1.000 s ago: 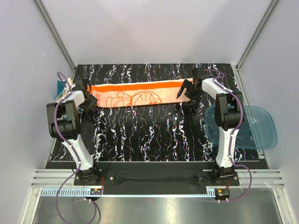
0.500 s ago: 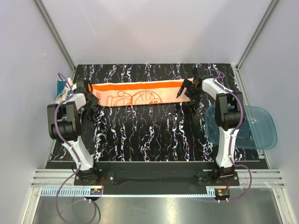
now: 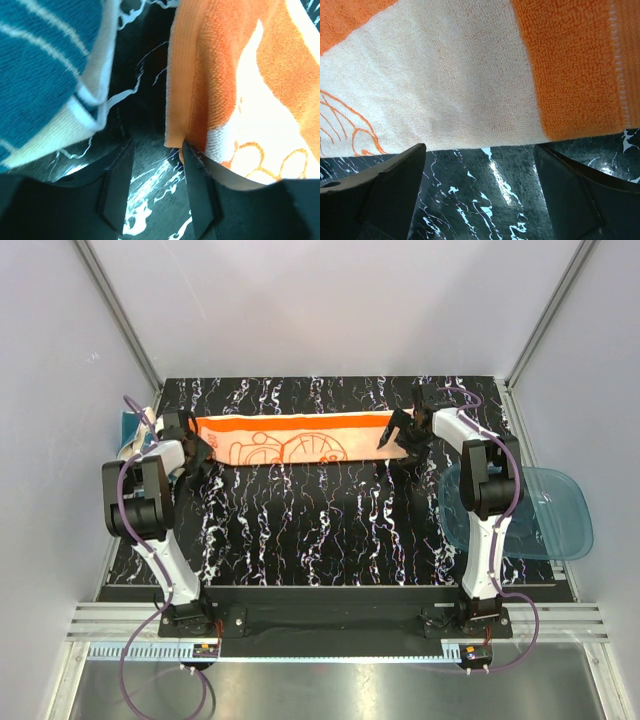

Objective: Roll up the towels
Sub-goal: Fold the towel

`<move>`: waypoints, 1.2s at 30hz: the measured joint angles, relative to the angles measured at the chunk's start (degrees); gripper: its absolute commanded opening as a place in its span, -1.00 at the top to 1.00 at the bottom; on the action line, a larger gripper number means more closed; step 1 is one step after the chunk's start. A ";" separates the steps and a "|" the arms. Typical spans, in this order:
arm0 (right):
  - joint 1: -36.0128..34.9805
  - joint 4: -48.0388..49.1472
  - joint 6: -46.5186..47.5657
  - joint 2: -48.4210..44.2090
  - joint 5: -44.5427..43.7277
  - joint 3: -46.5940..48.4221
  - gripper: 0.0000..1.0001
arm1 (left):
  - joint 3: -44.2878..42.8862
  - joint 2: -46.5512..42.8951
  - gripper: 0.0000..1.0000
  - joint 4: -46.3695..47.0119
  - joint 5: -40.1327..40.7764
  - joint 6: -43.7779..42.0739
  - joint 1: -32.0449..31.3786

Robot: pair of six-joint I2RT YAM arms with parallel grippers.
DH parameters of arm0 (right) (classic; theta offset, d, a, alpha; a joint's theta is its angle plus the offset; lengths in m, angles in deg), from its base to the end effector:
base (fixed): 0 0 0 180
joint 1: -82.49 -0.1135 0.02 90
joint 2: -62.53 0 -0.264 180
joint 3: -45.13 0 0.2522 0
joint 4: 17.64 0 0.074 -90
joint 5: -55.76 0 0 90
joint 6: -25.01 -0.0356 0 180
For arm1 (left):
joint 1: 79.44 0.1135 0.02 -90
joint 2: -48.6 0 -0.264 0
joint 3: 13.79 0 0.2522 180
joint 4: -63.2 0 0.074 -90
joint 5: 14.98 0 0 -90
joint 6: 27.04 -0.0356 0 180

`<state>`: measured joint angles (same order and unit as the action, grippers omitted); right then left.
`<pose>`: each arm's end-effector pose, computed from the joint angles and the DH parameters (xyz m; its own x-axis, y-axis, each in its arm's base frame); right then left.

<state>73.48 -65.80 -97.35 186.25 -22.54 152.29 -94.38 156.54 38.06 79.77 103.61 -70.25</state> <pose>0.4480 0.0784 0.1628 -0.8822 0.3908 -0.2626 0.2762 0.8813 0.3835 0.3865 0.0655 0.1620 -0.4580 -0.7317 -0.5048 -0.6686 0.6578 -0.3468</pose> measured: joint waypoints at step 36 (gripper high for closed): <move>2.86 0.50 -0.28 1.66 4.07 1.73 -0.84 | -5.97 -5.33 0.95 -12.81 6.12 -4.39 4.48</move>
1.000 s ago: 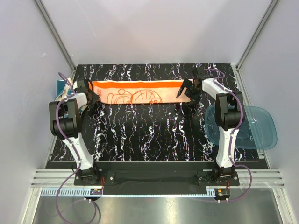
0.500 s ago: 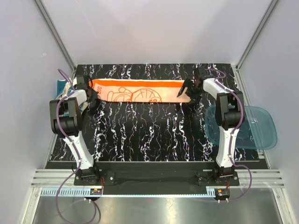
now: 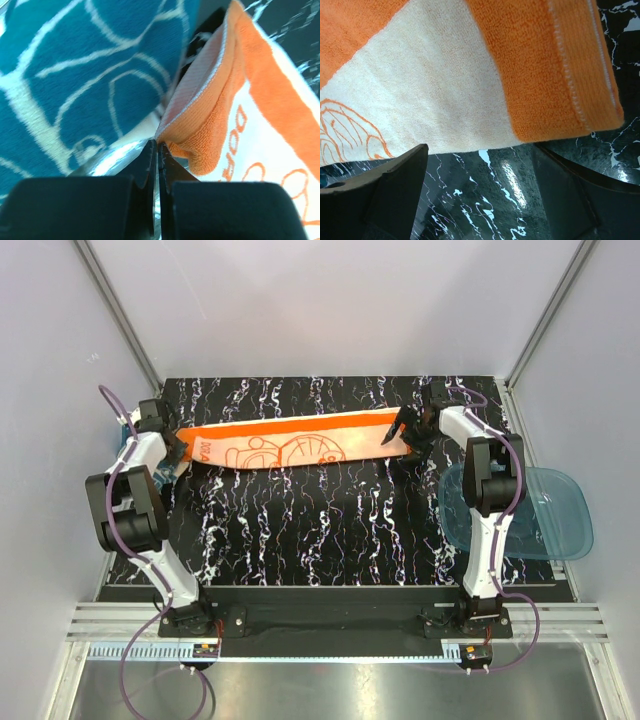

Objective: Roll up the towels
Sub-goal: Fold the towel

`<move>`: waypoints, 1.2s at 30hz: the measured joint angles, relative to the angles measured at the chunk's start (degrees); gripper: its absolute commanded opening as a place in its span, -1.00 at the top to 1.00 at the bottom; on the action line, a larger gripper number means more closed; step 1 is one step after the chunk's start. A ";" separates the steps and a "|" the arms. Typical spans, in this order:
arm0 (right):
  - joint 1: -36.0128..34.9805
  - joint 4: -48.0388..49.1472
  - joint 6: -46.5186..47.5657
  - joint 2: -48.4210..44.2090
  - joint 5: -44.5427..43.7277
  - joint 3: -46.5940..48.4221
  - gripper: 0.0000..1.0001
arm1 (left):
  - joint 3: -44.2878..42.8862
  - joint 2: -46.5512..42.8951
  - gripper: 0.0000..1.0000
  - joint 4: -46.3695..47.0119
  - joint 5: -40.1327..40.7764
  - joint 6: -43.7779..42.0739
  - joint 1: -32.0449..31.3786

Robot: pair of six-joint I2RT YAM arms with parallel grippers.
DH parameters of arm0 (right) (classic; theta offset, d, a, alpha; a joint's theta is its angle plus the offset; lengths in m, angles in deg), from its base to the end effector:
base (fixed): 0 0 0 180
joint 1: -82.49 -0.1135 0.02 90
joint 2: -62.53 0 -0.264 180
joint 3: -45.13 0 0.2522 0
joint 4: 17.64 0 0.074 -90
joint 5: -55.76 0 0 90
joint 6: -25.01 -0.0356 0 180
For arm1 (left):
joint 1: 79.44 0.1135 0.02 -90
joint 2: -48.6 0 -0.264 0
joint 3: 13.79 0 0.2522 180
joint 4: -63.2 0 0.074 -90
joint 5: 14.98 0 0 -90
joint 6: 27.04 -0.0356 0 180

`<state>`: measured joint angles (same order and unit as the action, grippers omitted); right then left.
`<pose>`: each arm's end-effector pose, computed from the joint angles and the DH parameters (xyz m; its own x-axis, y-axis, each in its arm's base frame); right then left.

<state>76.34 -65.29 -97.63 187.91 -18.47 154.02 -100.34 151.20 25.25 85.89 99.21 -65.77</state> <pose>0.4582 0.0591 0.1597 -0.8726 0.4280 -0.2354 0.2965 0.8470 0.4412 0.3715 0.0973 0.2133 -0.4330 -0.7029 -0.5642 -0.7389 0.6354 -0.2245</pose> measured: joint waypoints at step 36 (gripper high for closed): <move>3.54 -14.40 2.43 2.54 -9.16 14.78 -0.60 | 8.70 -22.75 -0.74 -9.55 -0.13 -11.26 -6.03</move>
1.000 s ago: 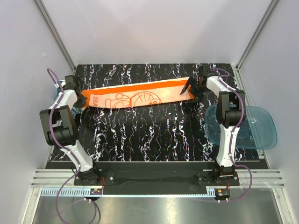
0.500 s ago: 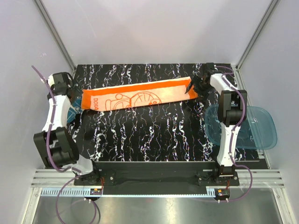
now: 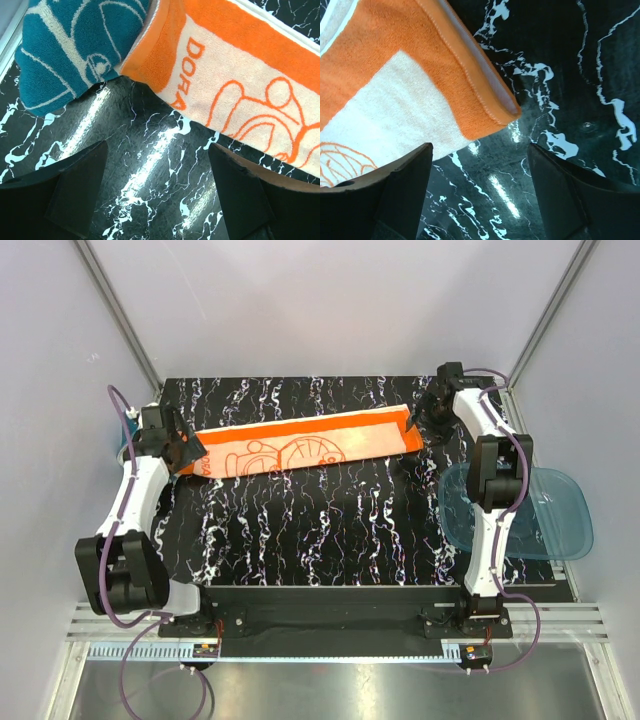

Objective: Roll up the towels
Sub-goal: Fold the towel

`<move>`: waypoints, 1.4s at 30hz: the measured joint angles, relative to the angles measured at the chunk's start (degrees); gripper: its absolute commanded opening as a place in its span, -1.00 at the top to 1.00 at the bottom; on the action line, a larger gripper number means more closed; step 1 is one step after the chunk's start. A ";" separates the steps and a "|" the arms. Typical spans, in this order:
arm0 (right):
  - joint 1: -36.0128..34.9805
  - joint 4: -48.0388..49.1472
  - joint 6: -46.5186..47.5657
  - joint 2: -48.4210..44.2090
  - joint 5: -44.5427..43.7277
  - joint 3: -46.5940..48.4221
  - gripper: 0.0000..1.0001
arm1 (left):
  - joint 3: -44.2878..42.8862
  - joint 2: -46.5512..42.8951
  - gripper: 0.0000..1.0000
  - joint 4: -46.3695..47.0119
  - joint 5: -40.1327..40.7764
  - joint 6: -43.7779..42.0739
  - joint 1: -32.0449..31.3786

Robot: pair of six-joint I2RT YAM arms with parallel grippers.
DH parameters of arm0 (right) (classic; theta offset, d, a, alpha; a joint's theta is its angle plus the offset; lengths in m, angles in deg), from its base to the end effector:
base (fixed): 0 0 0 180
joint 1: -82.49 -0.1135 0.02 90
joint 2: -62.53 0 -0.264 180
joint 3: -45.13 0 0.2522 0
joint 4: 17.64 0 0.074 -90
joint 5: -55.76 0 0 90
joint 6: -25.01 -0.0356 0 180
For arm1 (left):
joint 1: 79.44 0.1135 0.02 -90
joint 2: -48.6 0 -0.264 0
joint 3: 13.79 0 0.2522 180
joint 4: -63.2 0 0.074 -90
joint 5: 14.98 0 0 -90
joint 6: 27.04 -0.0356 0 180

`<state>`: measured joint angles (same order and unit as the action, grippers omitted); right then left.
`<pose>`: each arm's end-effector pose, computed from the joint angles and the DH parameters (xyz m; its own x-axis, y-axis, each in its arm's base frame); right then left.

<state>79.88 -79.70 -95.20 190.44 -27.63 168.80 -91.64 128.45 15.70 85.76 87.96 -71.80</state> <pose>0.4770 0.0258 0.2030 -0.8365 0.4622 -0.2943 0.3812 0.8767 0.2933 0.2928 0.0460 0.2817 -0.5771 -0.4964 -0.6485 -0.5456 0.8252 -0.1460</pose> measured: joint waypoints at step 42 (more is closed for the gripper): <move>0.66 -7.32 0.39 7.78 -9.51 12.20 0.91 | 0.00 -0.17 -0.71 0.59 -5.35 0.24 -5.27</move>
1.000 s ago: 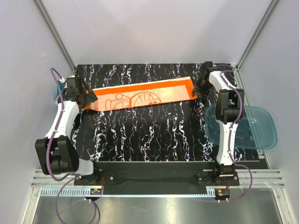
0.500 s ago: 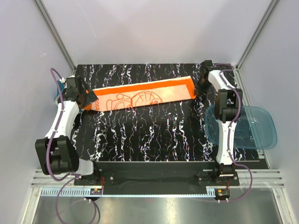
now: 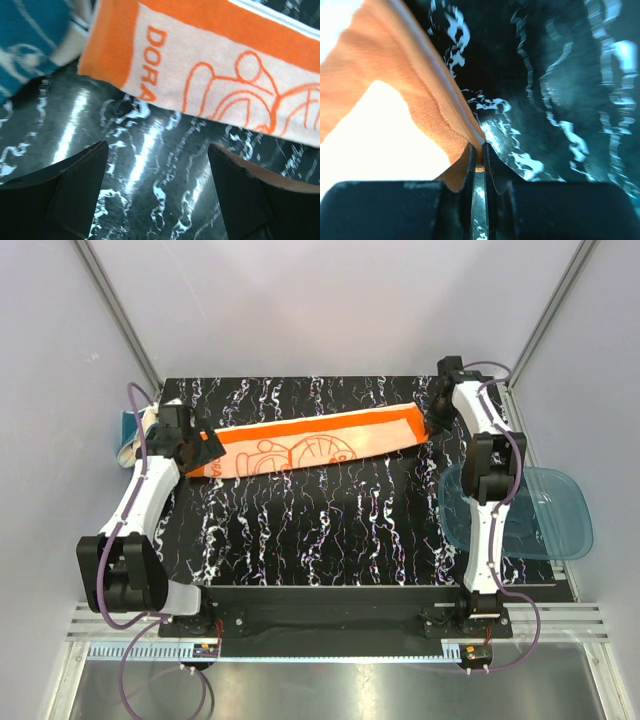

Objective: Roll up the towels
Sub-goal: Fold the towel

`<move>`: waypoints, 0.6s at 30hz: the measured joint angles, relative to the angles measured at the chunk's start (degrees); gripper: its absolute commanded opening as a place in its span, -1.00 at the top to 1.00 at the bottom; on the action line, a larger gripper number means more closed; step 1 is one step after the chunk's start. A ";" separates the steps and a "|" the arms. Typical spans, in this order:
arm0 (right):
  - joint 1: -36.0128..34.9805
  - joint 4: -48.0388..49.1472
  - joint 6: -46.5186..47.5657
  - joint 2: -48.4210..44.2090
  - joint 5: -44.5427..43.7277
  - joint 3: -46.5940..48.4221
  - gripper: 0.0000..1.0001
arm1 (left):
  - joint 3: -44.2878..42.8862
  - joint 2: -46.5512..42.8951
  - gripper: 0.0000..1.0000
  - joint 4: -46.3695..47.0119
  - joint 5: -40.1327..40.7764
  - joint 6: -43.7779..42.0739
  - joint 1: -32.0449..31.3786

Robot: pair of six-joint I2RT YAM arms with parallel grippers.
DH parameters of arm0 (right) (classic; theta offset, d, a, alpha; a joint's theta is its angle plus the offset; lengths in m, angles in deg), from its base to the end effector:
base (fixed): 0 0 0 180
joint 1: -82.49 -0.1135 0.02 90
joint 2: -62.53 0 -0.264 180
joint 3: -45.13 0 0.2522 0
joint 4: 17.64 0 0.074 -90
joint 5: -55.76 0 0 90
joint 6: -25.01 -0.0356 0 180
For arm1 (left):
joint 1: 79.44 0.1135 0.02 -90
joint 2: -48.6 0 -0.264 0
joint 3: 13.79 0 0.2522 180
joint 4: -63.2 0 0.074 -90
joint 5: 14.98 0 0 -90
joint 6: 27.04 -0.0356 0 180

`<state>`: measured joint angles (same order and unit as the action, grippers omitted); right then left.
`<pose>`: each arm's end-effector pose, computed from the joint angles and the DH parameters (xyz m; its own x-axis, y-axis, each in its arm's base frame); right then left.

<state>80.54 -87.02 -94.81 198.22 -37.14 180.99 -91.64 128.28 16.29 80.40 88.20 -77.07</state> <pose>0.4998 0.0152 0.1962 -0.8186 0.4691 -0.3315 0.4507 0.8823 0.1355 0.2966 0.0156 0.2829 -0.6355 -0.4512 -0.6266 -0.4134 0.8842 -0.2175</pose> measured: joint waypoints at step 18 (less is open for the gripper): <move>8.22 -5.73 4.20 -8.24 -4.70 9.33 1.00 | 3.13 -2.08 -0.71 -0.85 -5.60 -1.49 -9.53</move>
<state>88.75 -92.75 -90.61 189.98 -41.84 190.33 -88.52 126.20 15.44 74.81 86.71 -86.60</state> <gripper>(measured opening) 0.122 0.860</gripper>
